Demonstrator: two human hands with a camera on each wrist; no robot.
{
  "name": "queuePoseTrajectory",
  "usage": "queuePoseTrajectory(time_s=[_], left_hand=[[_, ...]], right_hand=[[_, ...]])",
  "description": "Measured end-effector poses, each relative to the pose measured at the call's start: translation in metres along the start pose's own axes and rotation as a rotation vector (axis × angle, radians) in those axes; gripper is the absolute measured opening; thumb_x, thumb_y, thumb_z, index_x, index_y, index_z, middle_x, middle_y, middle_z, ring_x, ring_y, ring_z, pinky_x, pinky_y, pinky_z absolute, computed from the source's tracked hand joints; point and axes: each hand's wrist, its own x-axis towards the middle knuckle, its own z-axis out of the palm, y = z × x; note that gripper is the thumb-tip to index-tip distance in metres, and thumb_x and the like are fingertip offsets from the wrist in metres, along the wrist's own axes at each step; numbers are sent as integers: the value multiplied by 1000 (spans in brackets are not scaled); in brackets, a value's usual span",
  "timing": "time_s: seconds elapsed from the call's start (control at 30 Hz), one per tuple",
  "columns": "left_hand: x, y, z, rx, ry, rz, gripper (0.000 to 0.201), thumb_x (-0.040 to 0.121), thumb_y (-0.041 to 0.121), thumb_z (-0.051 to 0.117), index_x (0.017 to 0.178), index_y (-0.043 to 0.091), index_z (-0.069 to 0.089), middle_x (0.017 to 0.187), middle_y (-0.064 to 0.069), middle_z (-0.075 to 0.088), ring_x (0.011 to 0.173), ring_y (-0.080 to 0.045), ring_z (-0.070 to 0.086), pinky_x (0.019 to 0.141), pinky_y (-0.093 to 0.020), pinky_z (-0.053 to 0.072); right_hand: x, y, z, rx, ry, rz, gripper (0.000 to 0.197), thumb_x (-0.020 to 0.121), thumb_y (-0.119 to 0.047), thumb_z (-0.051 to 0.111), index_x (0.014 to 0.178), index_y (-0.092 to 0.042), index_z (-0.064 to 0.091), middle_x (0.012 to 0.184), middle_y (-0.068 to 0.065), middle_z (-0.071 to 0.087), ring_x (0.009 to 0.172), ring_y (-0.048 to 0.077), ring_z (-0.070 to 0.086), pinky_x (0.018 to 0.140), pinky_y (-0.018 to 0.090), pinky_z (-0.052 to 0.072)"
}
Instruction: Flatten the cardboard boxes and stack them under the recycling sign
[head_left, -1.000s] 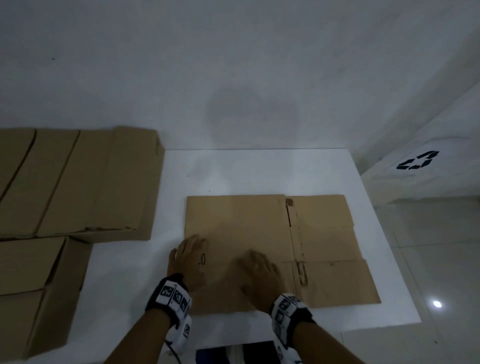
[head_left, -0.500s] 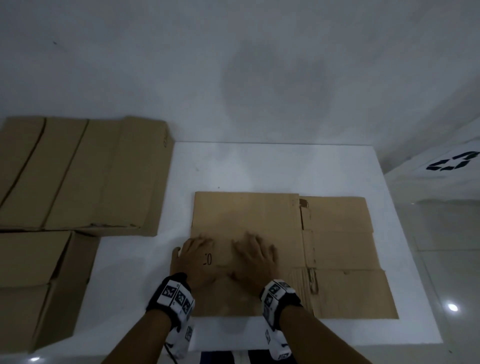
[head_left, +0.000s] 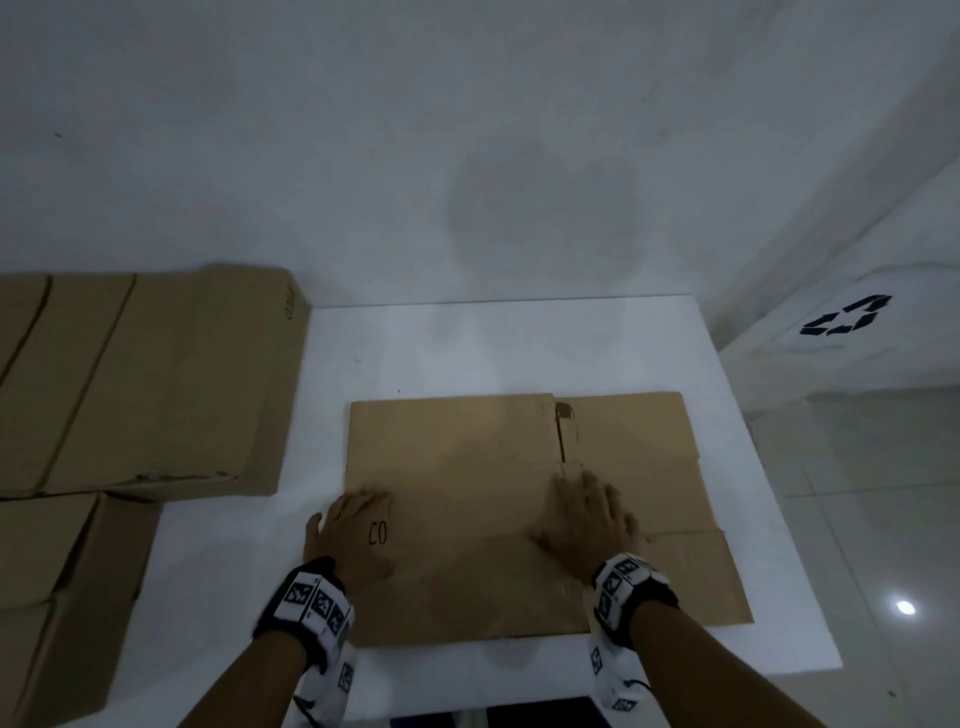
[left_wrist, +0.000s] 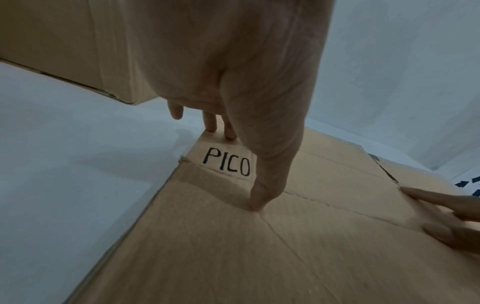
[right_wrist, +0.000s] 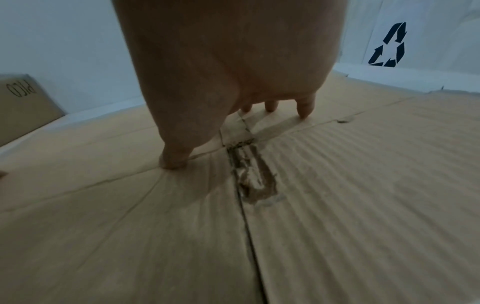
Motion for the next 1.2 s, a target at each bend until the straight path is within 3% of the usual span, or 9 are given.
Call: queuePoseTrajectory(time_s=[0.1, 0.27, 0.47, 0.7, 0.8, 0.93, 1.0, 1.07, 1.2], left_hand=[[-1, 3, -2, 17, -9, -21, 100, 77, 52, 66, 153, 36, 5, 162, 12, 1, 149, -15, 4, 120, -49, 7], [0, 5, 1, 13, -21, -48, 100, 77, 51, 68, 153, 37, 4, 162, 12, -3, 150, -15, 2, 120, -50, 6], [2, 8, 5, -22, -21, -72, 100, 77, 49, 68, 152, 41, 3, 162, 14, -3, 150, -14, 1, 120, -51, 3], [0, 13, 0, -1, -33, -84, 101, 77, 48, 68, 153, 39, 2, 162, 12, -2, 150, -15, 4, 121, -48, 6], [0, 16, -4, 37, -25, -71, 100, 74, 49, 67, 153, 36, 7, 162, 7, 6, 147, -21, 15, 119, -44, 18], [10, 17, -24, 135, -18, 5, 70, 79, 52, 55, 142, 32, 31, 147, 3, 39, 130, -21, 43, 108, -38, 31], [19, 18, -40, 138, -98, 24, 73, 84, 51, 52, 147, 28, 22, 144, 1, 46, 126, -22, 49, 109, -39, 31], [34, 18, -55, 123, -131, 25, 77, 88, 48, 50, 151, 25, 14, 147, -4, 44, 127, -25, 50, 110, -39, 33], [64, 24, -78, 51, 41, 92, 70, 88, 37, 54, 149, 22, 23, 152, -6, 32, 134, -28, 38, 110, -41, 32]], right_hand=[[-2, 16, -7, -47, -5, -19, 89, 82, -67, 48, 151, -36, 2, 161, -4, -2, 147, 29, 5, 113, 54, 19], [-2, 62, -26, 60, 84, 99, 57, 76, -61, 48, 127, -41, 32, 147, 3, 27, 132, 31, 31, 98, 55, 34], [6, 121, -40, 22, -15, 167, 86, 75, -73, 51, 146, -50, 8, 159, -9, 1, 145, 26, 10, 113, 57, 21], [6, 106, -43, 36, -63, 208, 84, 89, -58, 49, 150, -41, -6, 161, -1, -13, 148, 32, -3, 117, 51, 18], [0, 94, -42, 105, -32, 264, 76, 87, -50, 50, 149, -39, 8, 161, 2, 1, 145, 33, 12, 114, 50, 24], [-22, 68, -23, 354, -39, 445, 60, 85, -30, 48, 142, -27, 30, 151, 9, 19, 136, 33, 25, 111, 49, 29], [-41, 49, -9, 474, -15, 578, 63, 87, -29, 51, 145, -21, 27, 150, 13, 22, 136, 33, 25, 114, 46, 26], [-55, 26, 15, 521, 43, 694, 67, 88, -36, 56, 145, -17, 25, 151, 17, 23, 137, 35, 25, 113, 46, 23], [-84, -14, 45, 665, 278, 837, 61, 79, -36, 52, 127, 0, 41, 129, 31, 46, 120, 47, 46, 97, 51, 37]])
